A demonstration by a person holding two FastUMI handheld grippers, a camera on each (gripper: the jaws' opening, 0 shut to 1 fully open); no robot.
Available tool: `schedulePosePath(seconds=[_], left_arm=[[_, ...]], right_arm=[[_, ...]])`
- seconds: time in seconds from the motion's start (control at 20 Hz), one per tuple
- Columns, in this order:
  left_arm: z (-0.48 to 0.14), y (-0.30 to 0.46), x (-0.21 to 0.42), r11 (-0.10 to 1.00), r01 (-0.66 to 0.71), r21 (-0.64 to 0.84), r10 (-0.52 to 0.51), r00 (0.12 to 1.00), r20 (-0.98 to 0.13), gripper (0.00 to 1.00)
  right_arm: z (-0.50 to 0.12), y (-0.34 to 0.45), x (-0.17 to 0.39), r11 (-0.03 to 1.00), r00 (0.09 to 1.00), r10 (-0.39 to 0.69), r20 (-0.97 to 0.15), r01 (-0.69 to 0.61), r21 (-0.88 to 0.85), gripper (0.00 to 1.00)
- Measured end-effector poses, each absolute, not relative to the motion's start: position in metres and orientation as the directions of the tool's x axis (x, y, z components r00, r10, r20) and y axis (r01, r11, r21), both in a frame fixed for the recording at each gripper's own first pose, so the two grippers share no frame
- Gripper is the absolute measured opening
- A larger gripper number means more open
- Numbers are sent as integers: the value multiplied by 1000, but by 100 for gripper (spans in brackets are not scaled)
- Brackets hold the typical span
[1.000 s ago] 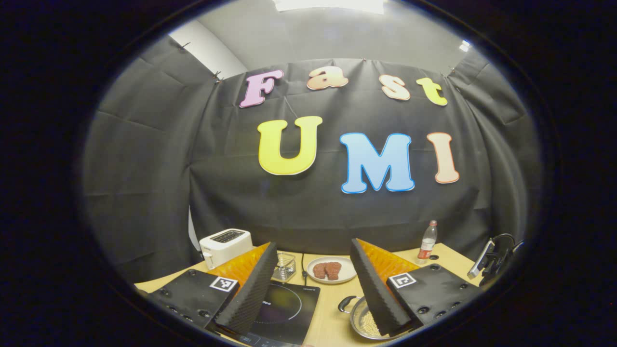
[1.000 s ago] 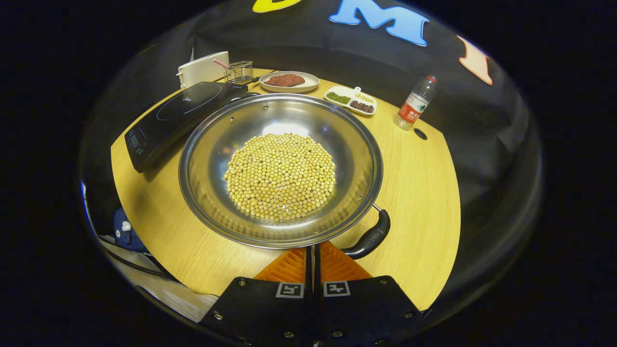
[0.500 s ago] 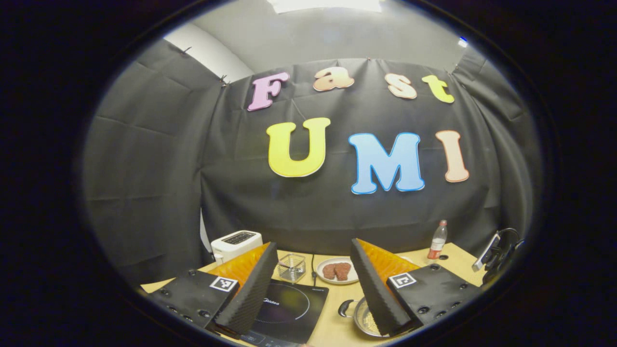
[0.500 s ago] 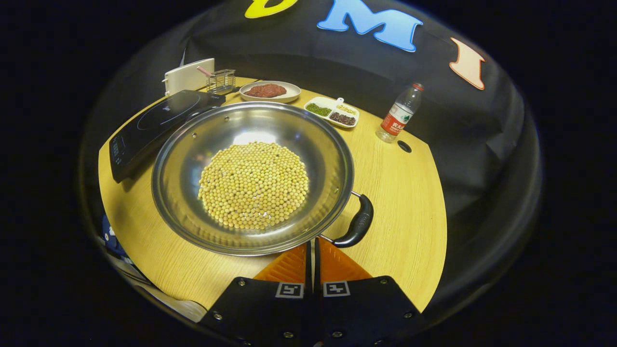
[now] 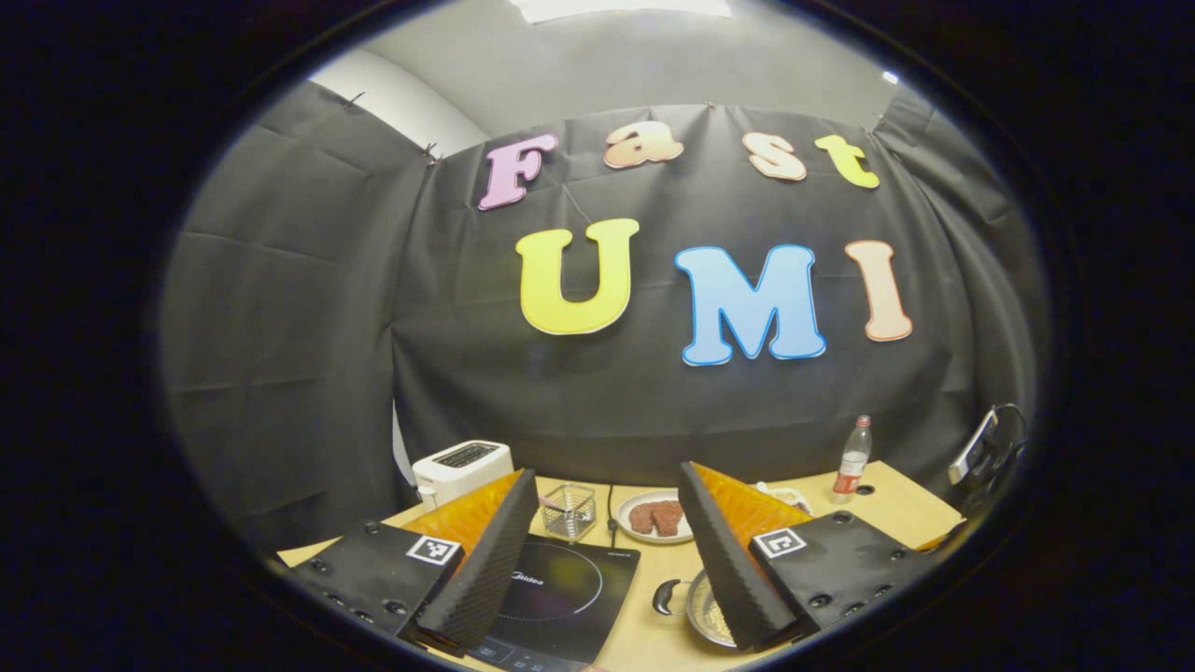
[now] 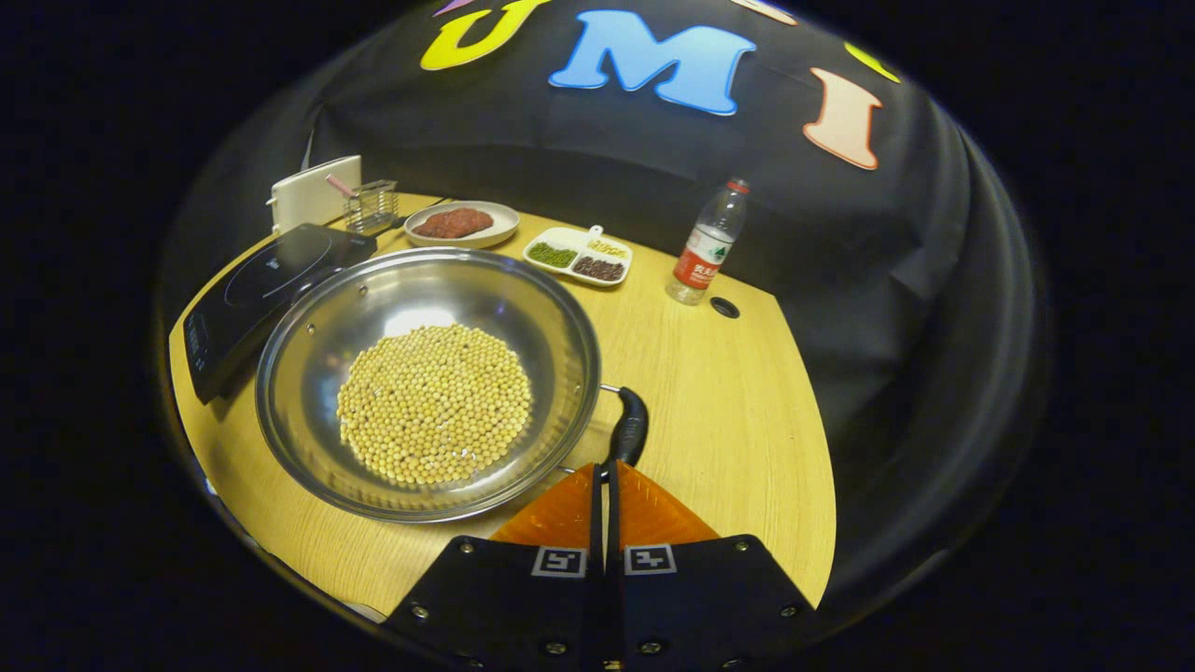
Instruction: First push the handle of the pot to place it horizontally, then grasp the pot with both hands and set it on the induction cooktop.
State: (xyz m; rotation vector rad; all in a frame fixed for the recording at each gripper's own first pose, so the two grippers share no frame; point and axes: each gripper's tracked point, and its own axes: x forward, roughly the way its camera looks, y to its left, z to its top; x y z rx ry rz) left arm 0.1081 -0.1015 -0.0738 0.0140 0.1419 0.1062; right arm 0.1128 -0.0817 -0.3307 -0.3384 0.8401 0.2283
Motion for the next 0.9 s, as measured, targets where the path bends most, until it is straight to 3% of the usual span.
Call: schedulePosePath(seconds=[0.2,0.25,0.3,0.35,0.4,0.6,0.65,0.9], left_arm=[[-85,-115,118,998,-68,20,70,986,-153,99],[-89,-118,122,998,-57,18,59,985,-161,98],[-95,-122,126,999,-45,16,47,984,-170,97],[-102,-125,129,999,-33,14,35,983,-182,96],[-109,-128,134,1000,-21,11,23,980,-195,95],[-151,-143,150,1000,24,-16,-28,960,-279,92],[-165,-147,153,999,37,-25,-43,949,-312,100],[-228,-162,165,994,82,-76,-108,882,-458,100]], right_arm=[[-306,-89,121,969,704,76,-706,-218,-114,3],[-302,-87,123,977,712,90,-696,-199,-78,14],[-297,-86,125,982,721,97,-686,-180,-50,46],[-292,-86,129,987,732,92,-676,-158,-37,63],[-295,-86,133,989,738,92,-668,-146,-26,100],[-295,-76,133,990,742,102,-663,-142,-7,97],[-296,-75,133,990,741,103,-663,-144,-6,97],[-304,-67,137,990,726,104,-680,-141,1,97]])
